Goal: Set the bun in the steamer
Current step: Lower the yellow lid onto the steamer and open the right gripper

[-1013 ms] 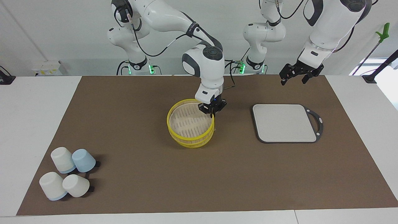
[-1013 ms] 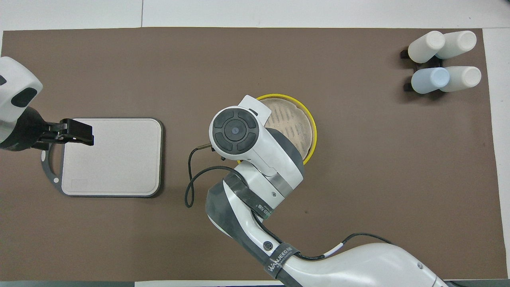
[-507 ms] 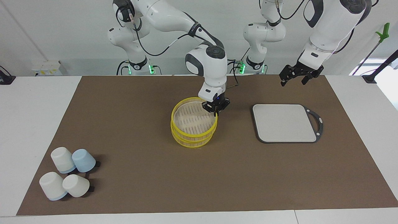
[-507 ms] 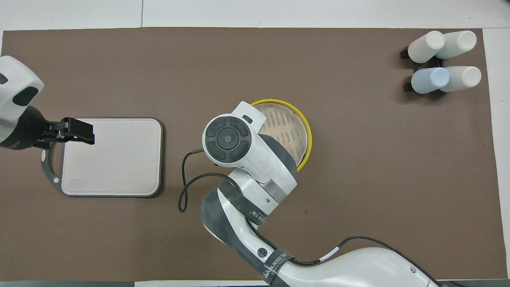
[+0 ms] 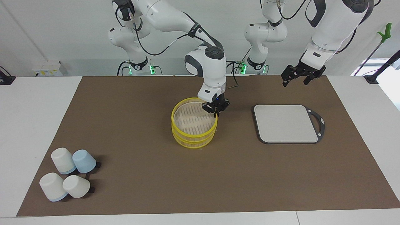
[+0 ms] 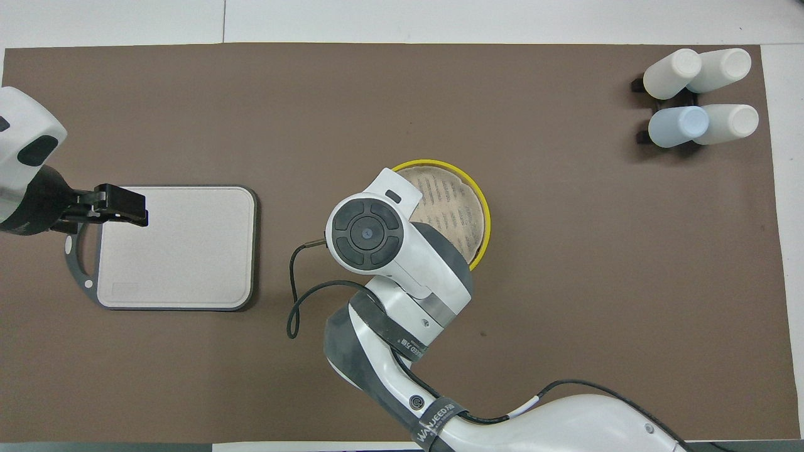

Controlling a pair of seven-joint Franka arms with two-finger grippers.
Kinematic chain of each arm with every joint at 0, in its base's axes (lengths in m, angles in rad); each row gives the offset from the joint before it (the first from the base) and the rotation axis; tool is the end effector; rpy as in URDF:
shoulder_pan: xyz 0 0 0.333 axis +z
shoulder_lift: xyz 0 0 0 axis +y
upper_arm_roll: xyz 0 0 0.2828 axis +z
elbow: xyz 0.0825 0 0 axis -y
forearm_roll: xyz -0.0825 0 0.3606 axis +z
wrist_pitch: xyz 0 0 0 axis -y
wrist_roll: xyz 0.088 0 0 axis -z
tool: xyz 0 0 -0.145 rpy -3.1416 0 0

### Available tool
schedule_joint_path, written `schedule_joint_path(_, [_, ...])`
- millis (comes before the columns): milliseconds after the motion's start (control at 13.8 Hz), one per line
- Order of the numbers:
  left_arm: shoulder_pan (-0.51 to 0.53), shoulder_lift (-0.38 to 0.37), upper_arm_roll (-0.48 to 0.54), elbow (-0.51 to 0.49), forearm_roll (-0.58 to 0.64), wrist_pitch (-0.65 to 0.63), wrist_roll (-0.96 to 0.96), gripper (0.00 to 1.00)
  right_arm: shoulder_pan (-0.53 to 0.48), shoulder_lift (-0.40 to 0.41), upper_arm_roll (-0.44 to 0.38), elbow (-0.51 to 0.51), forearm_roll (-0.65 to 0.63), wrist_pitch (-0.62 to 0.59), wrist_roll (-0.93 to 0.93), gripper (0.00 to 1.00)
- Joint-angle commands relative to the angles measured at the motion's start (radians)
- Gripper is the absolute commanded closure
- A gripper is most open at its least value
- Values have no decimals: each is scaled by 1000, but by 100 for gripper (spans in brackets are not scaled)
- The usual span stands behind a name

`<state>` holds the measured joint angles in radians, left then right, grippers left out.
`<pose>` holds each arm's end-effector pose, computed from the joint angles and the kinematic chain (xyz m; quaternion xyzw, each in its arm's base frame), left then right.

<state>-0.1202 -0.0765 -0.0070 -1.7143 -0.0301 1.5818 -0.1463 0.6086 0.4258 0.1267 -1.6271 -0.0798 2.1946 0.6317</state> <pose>0.5011 -0.0685 0.5298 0.9994 0.0101 -0.0297 0.0108 0.4960 0.4315 0.3332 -0.9952 -0.0650 -0.0617 0.0394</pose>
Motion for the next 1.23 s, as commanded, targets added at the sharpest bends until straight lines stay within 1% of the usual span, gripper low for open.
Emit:
schedule_joint_path(0, [20, -8, -11, 4, -17, 7, 16, 0, -10, -25, 5, -43, -6, 5, 14, 100])
schedule_joint_path(217, [13, -8, -8, 4, -17, 7, 16, 0, -10, -35, 5, -76, -6, 22, 19, 100])
schedule_joint_path(507, [8, -8, -7, 5, -28, 12, 13, 0, -13, -38, 5, -77, -3, 19, 23, 100])
schedule_joint_path(579, [8, -8, -7, 5, -28, 14, 13, 0, -13, -38, 5, -77, 11, 19, 25, 80])
schedule_joint_path(651, [8, -8, -8, 5, -28, 14, 13, 0, -10, -38, 5, -76, 17, 19, 31, 27])
schedule_joint_path(724, [8, -8, -7, 5, -28, 14, 14, 0, -9, -38, 5, -71, 17, 13, 40, 0])
schedule_joint_path(1013, [8, -9, -8, 5, -28, 14, 16, 0, -24, -38, 2, -40, 17, -13, 51, 0])
schedule_joint_path(1158, [7, -8, -10, 5, -28, 15, 14, 0, -53, -47, -1, 24, 9, -114, 37, 0])
